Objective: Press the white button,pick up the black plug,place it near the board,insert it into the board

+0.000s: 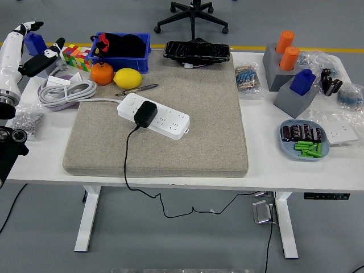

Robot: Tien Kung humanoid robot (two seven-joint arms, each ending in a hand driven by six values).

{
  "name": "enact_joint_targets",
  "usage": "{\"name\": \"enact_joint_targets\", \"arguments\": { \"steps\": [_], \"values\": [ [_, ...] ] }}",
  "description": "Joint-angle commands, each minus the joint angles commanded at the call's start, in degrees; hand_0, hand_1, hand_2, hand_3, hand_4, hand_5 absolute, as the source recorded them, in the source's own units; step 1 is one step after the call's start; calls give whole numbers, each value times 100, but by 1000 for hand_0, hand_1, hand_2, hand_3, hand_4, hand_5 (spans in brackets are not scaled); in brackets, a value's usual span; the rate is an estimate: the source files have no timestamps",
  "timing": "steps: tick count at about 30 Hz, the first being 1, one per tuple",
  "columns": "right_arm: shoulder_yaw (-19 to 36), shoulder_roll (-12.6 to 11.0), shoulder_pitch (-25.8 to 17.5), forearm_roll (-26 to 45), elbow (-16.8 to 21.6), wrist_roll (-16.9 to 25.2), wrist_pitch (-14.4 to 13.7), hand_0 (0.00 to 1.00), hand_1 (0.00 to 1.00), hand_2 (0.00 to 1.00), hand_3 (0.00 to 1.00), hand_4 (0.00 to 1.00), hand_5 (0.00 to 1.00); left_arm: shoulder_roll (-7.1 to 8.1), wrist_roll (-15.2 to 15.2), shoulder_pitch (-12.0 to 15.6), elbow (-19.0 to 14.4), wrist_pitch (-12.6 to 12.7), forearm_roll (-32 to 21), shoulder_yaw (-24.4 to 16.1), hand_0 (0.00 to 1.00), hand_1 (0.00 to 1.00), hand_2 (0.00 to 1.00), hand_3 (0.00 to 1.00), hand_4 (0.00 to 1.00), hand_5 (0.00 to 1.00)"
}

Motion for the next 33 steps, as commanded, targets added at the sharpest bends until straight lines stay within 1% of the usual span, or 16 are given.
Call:
{"name": "enact_joint_targets", "arguments": {
  "steps": [33],
  "values": [
    [7,39,-20,-14,-30,-5,0,669,598,563,577,626,336,-86,36,-15,4,-30,20,21,931,897,846,797,817,643]
  ]
}}
